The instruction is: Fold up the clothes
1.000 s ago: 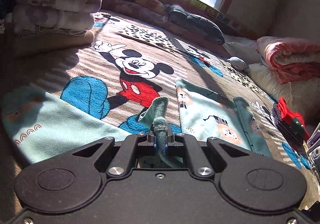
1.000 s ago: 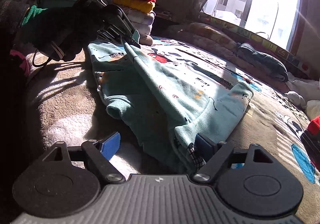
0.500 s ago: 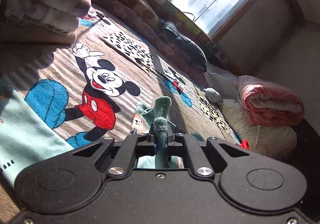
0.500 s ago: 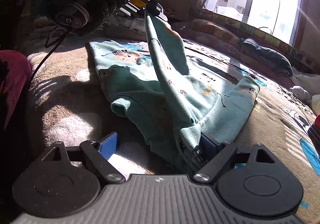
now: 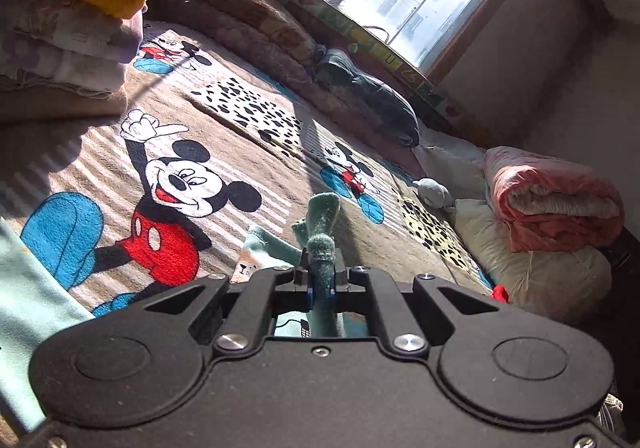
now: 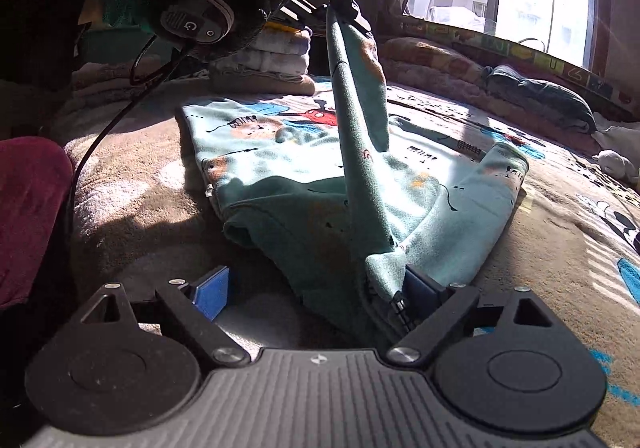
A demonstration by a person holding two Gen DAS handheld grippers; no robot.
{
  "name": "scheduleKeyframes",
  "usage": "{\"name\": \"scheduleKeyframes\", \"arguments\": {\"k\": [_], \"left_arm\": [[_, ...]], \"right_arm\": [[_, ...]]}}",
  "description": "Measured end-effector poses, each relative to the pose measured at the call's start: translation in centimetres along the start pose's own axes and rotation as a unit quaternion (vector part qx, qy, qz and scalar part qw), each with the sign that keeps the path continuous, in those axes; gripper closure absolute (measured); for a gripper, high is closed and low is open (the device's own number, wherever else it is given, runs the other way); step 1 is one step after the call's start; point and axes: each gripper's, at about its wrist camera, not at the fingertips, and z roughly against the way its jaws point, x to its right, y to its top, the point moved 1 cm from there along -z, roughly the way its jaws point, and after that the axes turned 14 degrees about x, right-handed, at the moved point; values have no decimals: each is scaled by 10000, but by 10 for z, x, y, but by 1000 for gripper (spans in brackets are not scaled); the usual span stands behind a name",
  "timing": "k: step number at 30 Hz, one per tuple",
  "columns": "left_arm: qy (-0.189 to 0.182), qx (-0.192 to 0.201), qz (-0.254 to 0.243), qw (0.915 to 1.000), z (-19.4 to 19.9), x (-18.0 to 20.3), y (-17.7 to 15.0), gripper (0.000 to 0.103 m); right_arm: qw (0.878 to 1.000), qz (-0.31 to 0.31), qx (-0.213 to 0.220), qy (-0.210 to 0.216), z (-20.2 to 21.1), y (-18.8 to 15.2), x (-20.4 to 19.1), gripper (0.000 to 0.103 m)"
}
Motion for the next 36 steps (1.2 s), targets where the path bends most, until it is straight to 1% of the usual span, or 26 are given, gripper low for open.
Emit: {"name": "scheduleKeyframes", "arguments": {"k": [2,3,4,7,10,12,16,18,21,25,29,33,36], "left_arm": [[118,-50,48,9999,3,-23,-5,99],[234,-108,60,9996,3,-35,-8,99],[406,-202,68,9989,1,-46,-12,99],[745,-588,277,9951,-7,-79,-28,99],[1017,-758,377,9912,-7,-97,-43,98],[986,-716,433,9916,-5,-100,-45,98],[826,-651,314,9940,0,-93,-40,98],[748,-580,383,9948,2,-85,-32,98],[455,-412,393,9973,4,-61,-18,98],[67,-278,348,9990,-5,-19,1,98],[-212,-286,171,9992,-23,29,7,98],[-268,-411,28,9988,-48,66,0,98],[-143,-492,-120,9986,-66,85,-10,98]], "right_arm": [[10000,26,-23,10,-1,0,0,14],[10000,33,-36,19,-1,1,0,14],[10000,30,-50,33,-2,1,0,14],[10000,68,-47,37,-2,2,-1,13],[9999,101,-38,37,-1,3,-1,14],[9999,97,-44,45,-1,3,-1,14],[9999,95,-48,66,-2,3,0,13],[9999,73,-43,75,-2,3,0,13],[9999,-17,-44,93,-3,4,3,13],[9988,-466,25,154,0,5,13,13],[9970,-750,88,190,1,5,19,13],[9913,-1281,166,245,5,6,31,13],[9851,-1680,227,292,8,4,41,13]]}}
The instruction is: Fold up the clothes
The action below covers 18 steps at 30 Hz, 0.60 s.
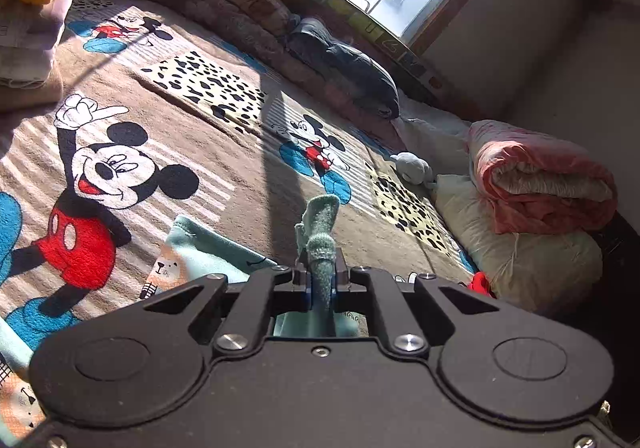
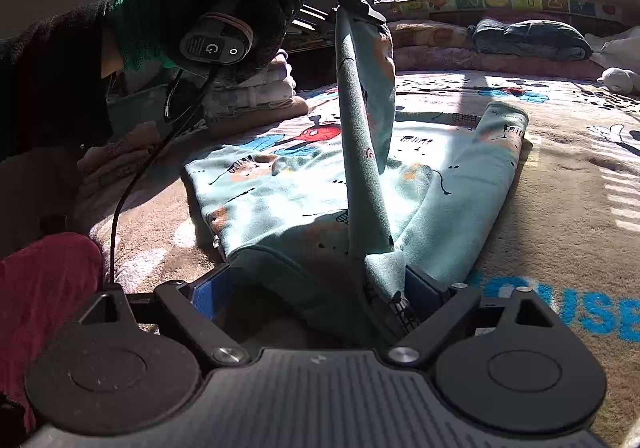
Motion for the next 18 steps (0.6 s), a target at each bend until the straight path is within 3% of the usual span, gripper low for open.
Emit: {"name": "scheduleKeyframes", "arguments": {"k": [9,18], "left_arm": [[623,-224,-545,9963,-54,35,-37,98],[1126,-365,-1080,9871,-96,55,-77,98]], "right_arm": [[10000,-6,-21,24,4,-1,0,13],[9999,-133,-41,48,3,0,6,13]]}}
